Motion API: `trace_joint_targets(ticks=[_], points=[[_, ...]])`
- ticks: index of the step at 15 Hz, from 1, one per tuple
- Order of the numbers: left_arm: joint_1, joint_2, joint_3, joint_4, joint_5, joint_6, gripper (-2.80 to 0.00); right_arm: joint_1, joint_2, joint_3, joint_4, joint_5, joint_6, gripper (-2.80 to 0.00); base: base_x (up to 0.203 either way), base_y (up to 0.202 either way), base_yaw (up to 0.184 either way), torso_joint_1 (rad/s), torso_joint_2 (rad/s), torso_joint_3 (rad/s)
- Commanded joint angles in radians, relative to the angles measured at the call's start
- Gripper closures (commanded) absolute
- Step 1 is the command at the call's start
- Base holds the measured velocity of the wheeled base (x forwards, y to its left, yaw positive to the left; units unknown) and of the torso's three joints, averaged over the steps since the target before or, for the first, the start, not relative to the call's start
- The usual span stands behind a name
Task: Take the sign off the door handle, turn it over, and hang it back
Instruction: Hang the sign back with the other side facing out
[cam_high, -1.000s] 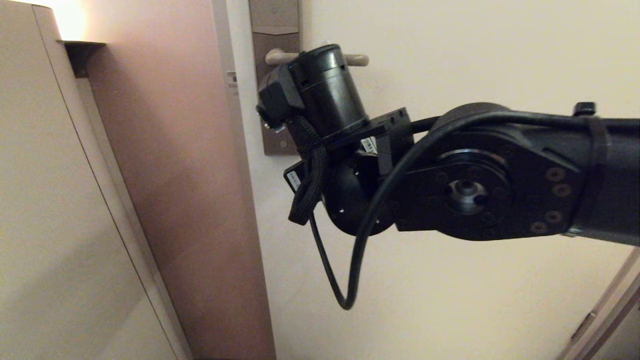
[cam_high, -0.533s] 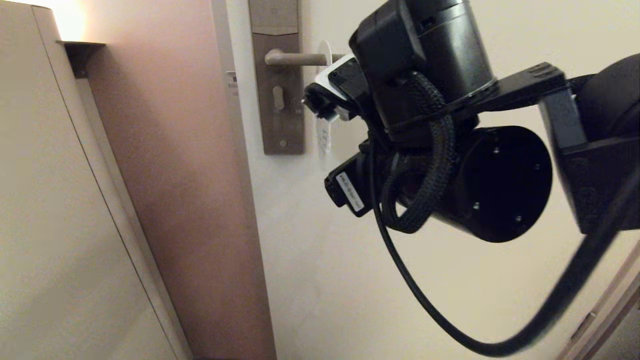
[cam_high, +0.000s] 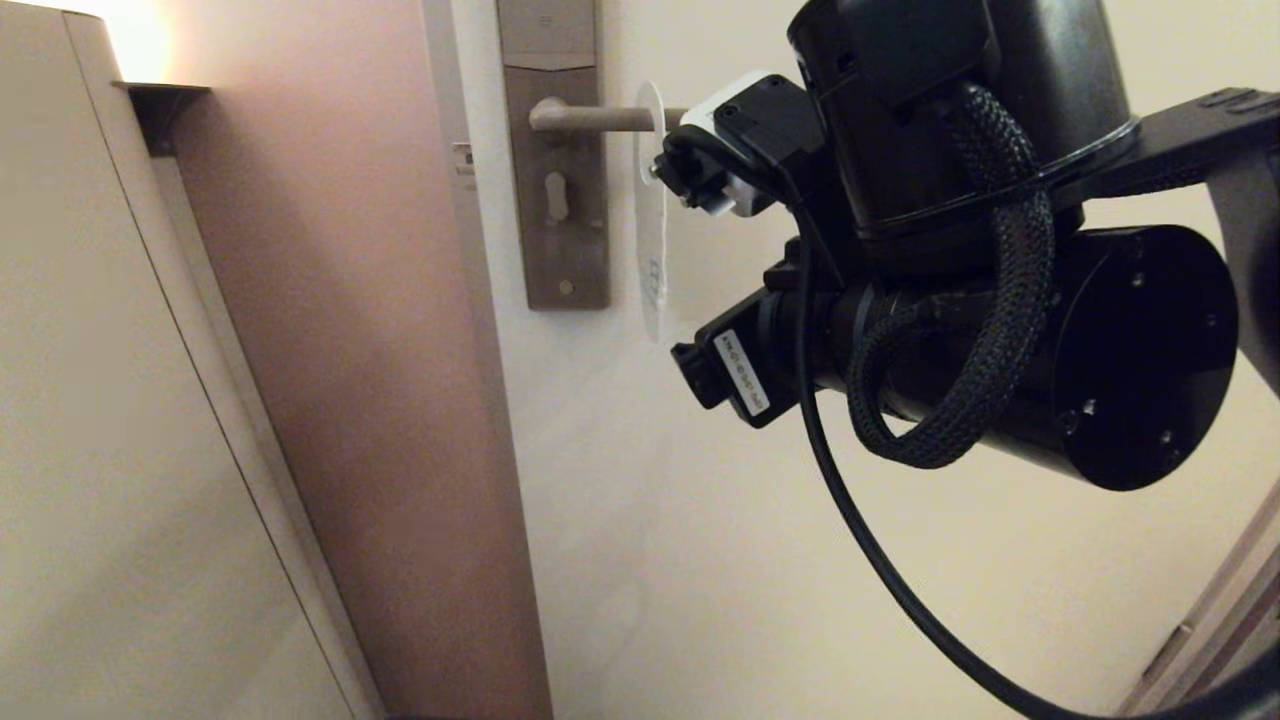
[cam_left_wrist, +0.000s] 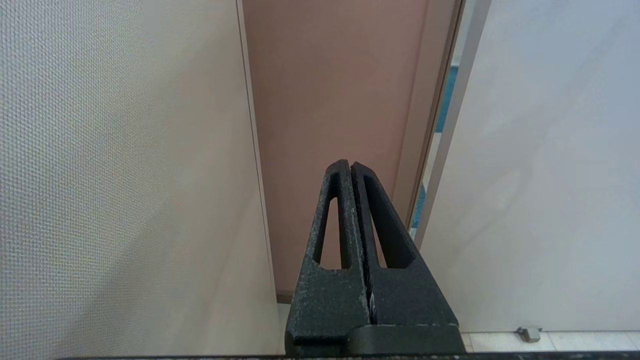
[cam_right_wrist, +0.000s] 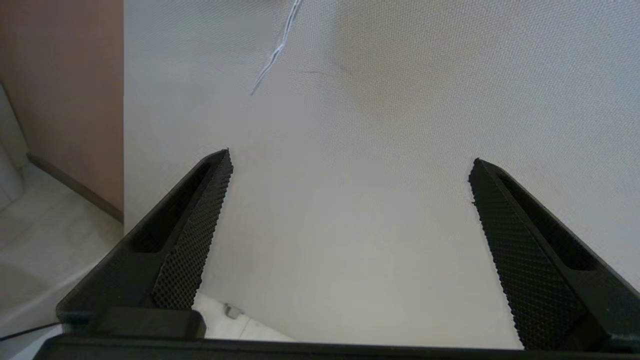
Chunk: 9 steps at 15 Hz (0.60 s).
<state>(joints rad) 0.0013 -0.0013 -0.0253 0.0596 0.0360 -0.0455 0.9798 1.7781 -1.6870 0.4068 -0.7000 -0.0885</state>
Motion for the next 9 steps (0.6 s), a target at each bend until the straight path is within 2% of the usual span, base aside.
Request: trace_joint_targets(ticks=[1, 6, 9], points=[[0.000, 0.001, 0.001, 0.001, 0.001, 0.000, 0.00, 0.000, 0.005, -0.002, -0.004, -0.004, 0.000, 0.00, 0.000, 0.000, 0.000, 0.000, 0.00, 0.000], [0.000, 0.001, -0.002, 0.000, 0.001, 0.000, 0.00, -0.003, 0.022, -0.010, -0.027, -0.009, -0.002, 0.00, 0.000, 0.000, 0.000, 0.000, 0.00, 0.000], [0.000, 0.001, -0.002, 0.000, 0.001, 0.000, 0.00, -0.018, 0.047, -0.019, -0.110, -0.010, -0.005, 0.00, 0.000, 0.000, 0.000, 0.000, 0.00, 0.000]])
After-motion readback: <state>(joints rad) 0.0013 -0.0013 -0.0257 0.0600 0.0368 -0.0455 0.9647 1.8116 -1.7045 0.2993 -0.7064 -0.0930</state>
